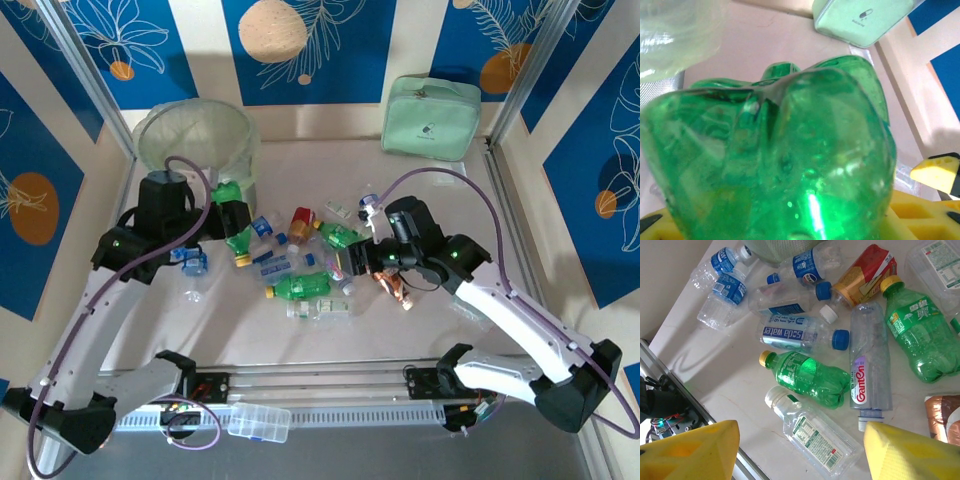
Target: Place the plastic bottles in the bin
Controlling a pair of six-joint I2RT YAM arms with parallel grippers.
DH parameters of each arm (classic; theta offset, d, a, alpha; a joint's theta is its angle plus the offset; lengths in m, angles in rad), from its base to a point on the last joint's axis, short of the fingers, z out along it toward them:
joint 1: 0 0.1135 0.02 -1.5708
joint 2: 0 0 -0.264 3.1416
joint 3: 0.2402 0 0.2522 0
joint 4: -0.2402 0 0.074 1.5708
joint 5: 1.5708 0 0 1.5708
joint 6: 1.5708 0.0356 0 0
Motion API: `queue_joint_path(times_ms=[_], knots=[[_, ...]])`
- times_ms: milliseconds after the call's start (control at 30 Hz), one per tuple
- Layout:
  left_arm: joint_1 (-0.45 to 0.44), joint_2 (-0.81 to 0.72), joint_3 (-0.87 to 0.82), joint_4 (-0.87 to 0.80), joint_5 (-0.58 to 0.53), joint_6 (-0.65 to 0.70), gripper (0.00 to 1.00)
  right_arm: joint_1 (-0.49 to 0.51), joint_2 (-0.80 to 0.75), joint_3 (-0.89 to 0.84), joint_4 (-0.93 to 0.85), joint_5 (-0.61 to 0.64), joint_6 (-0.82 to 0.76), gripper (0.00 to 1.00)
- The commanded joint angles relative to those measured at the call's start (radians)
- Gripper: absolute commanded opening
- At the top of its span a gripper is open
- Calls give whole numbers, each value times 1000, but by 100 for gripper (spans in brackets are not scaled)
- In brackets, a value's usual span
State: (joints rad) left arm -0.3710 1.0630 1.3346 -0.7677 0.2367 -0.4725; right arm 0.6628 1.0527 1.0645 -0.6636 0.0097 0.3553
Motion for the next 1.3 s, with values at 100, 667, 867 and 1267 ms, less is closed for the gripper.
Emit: queue_joint_path(times_ms=[100, 667, 867, 1267], knots=[[34, 109, 227, 16, 16, 18, 40, -24, -39, 2, -3, -47, -18, 67], [285, 670, 850, -245, -181, -216, 34, -57, -53, -70, 36, -89, -6, 67], [293, 801, 1000, -378, -390, -150, 34, -55, -57, -92, 41, -91, 5, 67], [323, 918, 1000, -404, -560, -86, 36, -55, -36, -109, 65, -103, 13, 67]])
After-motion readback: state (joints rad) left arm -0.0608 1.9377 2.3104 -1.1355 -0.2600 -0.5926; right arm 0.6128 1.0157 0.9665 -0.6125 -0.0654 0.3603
